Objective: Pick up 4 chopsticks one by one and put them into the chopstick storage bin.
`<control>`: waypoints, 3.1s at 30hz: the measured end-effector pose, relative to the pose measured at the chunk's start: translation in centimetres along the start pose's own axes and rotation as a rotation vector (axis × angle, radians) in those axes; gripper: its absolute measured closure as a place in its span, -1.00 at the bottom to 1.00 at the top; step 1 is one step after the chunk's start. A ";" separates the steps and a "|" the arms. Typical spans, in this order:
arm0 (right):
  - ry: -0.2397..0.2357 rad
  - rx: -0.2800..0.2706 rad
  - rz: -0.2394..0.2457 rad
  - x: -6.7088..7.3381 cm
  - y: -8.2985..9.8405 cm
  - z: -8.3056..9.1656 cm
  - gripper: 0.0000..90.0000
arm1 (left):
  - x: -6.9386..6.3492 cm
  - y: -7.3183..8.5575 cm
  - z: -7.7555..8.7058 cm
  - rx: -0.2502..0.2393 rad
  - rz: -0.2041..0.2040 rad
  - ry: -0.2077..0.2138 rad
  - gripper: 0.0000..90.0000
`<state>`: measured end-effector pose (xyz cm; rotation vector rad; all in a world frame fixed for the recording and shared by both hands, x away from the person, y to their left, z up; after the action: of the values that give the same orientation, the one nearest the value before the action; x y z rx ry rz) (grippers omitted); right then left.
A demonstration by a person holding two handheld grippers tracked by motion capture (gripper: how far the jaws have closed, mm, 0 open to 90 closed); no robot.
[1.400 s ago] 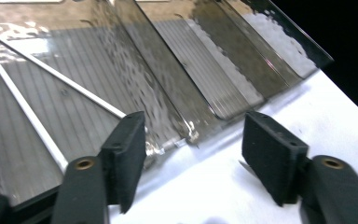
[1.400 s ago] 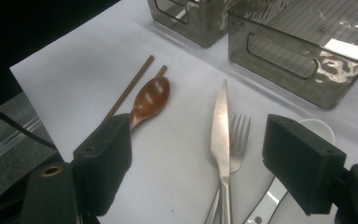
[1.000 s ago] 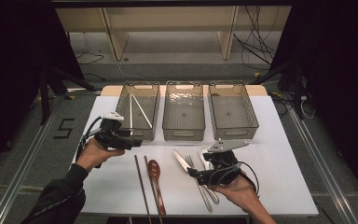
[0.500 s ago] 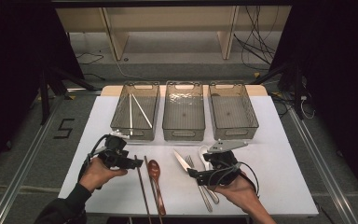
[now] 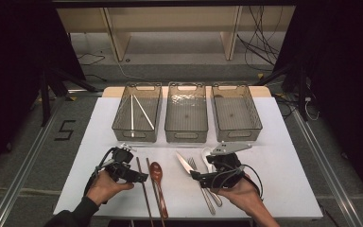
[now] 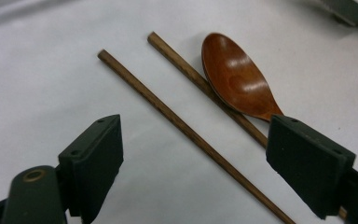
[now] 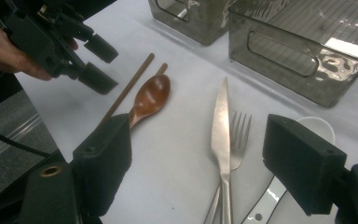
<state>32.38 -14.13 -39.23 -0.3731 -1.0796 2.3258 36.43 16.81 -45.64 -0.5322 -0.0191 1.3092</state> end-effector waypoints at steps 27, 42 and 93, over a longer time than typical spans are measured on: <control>0.001 0.005 0.004 0.0 0.0 0.0 -0.45 | -1.0 1.1 -2.7 0.088 -0.074 -0.119 -0.50; 0.001 0.006 0.005 0.0 0.0 0.0 -0.45 | -0.4 0.9 -2.3 0.096 -0.112 -0.141 -0.06; 0.002 0.010 0.004 0.0 0.0 0.0 -0.43 | 2.6 -0.4 -1.1 0.085 -0.041 -0.077 0.87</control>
<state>32.39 -14.18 -39.25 -0.3736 -1.0668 2.3332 37.88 18.74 -47.23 -0.4066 -0.0378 1.2843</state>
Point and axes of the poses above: each handheld gripper's, and its own axes: z roughly backward along the jaws, y roughly out of its underside, x roughly to its left, the point moved 1 cm from there along -z, roughly forward along the jaws, and after that the axes turned 14 degrees about z, right-handed, at the moved point
